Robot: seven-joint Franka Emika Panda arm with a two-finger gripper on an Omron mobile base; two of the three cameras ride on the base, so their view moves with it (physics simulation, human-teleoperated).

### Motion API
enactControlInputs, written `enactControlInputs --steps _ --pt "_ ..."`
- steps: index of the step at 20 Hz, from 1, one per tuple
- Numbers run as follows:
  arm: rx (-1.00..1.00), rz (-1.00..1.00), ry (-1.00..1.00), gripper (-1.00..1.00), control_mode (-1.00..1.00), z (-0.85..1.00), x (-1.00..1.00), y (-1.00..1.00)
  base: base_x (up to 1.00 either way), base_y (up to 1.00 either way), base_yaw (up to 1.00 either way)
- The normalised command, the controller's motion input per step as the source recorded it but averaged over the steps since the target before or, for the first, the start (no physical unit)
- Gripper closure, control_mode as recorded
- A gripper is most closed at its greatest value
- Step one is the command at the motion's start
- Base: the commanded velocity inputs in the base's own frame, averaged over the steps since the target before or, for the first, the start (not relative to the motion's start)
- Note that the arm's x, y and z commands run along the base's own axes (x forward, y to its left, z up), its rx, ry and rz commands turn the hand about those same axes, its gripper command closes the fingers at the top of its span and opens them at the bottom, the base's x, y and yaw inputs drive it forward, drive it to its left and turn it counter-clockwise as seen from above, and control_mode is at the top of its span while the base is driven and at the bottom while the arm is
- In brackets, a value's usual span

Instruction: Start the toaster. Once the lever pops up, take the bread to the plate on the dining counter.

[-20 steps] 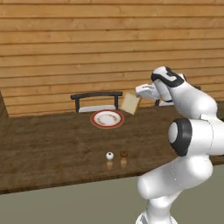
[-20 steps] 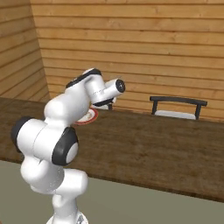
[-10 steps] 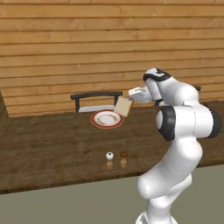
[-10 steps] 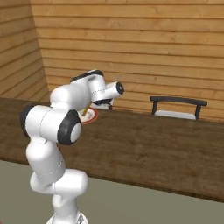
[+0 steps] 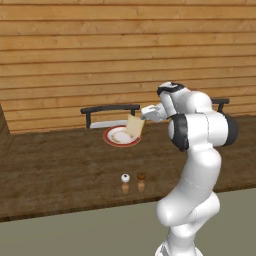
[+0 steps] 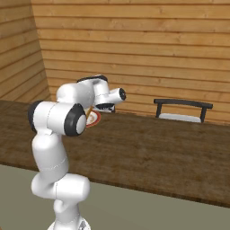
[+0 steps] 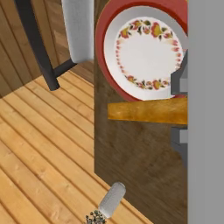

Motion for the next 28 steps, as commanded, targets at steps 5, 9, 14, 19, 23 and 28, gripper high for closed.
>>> enactControlInputs --steps 5,9,14,19,23,28 --pt "0.01 0.03 0.0 1.0 -1.0 -0.05 0.58 0.12 0.0 0.0 0.0" --pt "0.0 0.04 0.0 1.0 -1.0 -0.28 0.57 0.14 0.0 0.0 0.0" --pt "0.0 0.04 0.0 1.0 -1.0 -0.31 0.52 0.14 0.0 0.0 0.0" --pt "0.0 0.04 0.0 1.0 -1.0 -0.4 0.41 0.18 0.0 0.0 0.0" --pt "0.0 0.05 0.0 1.0 -1.0 -0.51 0.16 0.21 0.0 0.0 0.0" --pt "0.0 0.05 0.0 1.0 -1.0 -0.38 0.17 0.16 0.0 0.0 0.0"
